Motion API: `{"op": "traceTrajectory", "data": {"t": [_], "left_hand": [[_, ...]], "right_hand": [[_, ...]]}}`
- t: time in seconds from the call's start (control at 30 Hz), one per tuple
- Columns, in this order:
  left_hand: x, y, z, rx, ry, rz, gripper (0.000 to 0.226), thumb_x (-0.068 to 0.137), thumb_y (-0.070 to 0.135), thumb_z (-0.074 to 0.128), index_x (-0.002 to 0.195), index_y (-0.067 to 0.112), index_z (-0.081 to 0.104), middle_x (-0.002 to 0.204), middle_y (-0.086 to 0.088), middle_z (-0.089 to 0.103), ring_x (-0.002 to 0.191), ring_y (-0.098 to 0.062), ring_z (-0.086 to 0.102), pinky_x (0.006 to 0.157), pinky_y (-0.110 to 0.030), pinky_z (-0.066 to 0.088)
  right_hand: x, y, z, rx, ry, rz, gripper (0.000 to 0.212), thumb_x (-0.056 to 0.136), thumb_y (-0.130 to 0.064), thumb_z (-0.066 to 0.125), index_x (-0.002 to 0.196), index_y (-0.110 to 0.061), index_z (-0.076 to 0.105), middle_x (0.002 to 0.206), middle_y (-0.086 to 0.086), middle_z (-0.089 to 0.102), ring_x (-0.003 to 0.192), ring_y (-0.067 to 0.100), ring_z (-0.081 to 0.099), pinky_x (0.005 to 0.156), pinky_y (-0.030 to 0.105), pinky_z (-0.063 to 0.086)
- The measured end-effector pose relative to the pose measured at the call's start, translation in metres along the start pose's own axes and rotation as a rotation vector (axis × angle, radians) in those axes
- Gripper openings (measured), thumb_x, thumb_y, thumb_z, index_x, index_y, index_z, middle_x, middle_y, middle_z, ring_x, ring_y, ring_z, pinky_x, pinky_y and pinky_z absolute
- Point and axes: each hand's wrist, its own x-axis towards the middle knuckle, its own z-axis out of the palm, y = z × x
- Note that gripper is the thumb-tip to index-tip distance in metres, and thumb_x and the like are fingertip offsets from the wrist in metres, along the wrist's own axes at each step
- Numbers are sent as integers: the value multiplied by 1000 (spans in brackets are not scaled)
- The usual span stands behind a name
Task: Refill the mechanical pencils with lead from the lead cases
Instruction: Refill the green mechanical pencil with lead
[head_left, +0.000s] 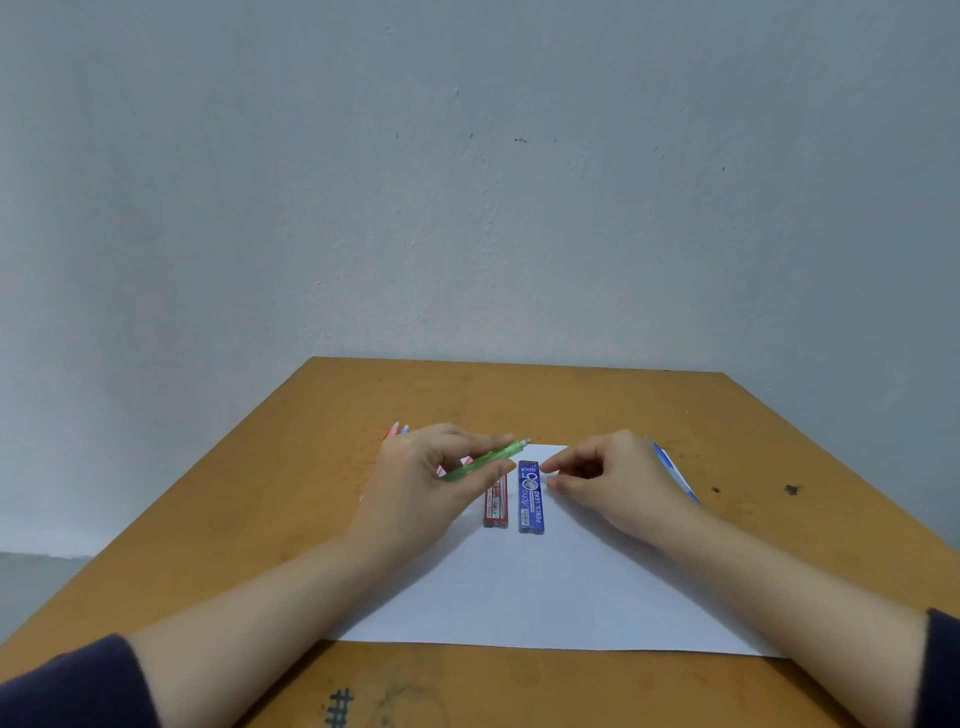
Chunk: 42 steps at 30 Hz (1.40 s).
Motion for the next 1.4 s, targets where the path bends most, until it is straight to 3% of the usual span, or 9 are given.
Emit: {"op": "traceTrajectory", "data": {"t": [0.13, 0.27, 0.37, 0.47, 0.83, 1.03, 1.17, 1.3, 1.4], "left_hand": [[0, -1, 0, -1, -2, -23, 31, 71, 61, 60, 102, 58, 61, 82, 19, 67, 66, -1, 53, 86, -57, 42], [-1, -2, 0, -4, -1, -12, 23, 75, 43, 75, 97, 46, 72, 81, 17, 67, 65, -2, 53, 72, -35, 40], [-1, -1, 0, 17, -7, -17, 29, 72, 57, 64, 100, 58, 62, 83, 18, 68, 66, -3, 54, 79, -44, 41], [0, 0, 0, -3, -5, -1, 32, 71, 58, 62, 103, 60, 59, 83, 17, 68, 68, -9, 57, 72, -34, 44], [-1, 2, 0, -3, -11, -5, 29, 72, 62, 58, 101, 61, 59, 84, 20, 67, 63, -3, 52, 96, -58, 39], [-1, 2, -1, -26, -4, -14, 28, 72, 62, 59, 100, 60, 61, 80, 17, 67, 64, -2, 51, 87, -67, 39], [-1, 0, 0, -25, 2, -13, 29, 71, 62, 59, 100, 60, 61, 80, 18, 66, 63, -3, 51, 87, -66, 40], [-1, 0, -1, -4, -9, -18, 30, 72, 63, 59, 101, 59, 60, 81, 22, 66, 63, -3, 51, 87, -67, 39], [-2, 0, -2, -14, -13, -20, 24, 75, 51, 72, 98, 53, 68, 80, 20, 67, 63, -2, 51, 78, -53, 43]], "right_hand": [[0, -1, 4, -138, -34, -40, 17, 85, -17, 69, 101, -19, 74, 72, -15, 59, 62, -1, 51, 58, 7, 38], [0, -2, 2, -222, -11, -51, 15, 87, -15, 66, 98, -18, 75, 79, -15, 65, 64, -8, 50, 60, 1, 36], [0, -3, 3, -281, -3, -64, 14, 88, -15, 64, 94, -18, 76, 69, -18, 58, 59, -6, 49, 58, 2, 36], [3, -1, 6, -306, -10, -91, 14, 88, -16, 64, 93, -19, 76, 82, -9, 67, 61, -4, 48, 59, 4, 36], [6, 3, 9, -272, -21, -134, 20, 88, -3, 60, 99, -14, 73, 83, -7, 58, 67, -5, 47, 63, 2, 35], [7, 6, 6, -334, -27, -165, 34, 88, 5, 50, 105, -16, 72, 88, -6, 60, 74, 5, 50, 66, 2, 34], [7, 3, 5, -357, -59, -168, 37, 89, 7, 48, 107, -15, 71, 88, -1, 60, 79, 12, 49, 67, 6, 33], [2, 1, 4, -234, 64, -195, 38, 88, 10, 47, 98, -15, 73, 82, -3, 57, 76, 11, 50, 67, 5, 35], [-2, -3, 5, -51, 138, -208, 41, 83, 16, 47, 89, -15, 74, 74, -7, 57, 68, 4, 54, 65, 6, 39]]}}
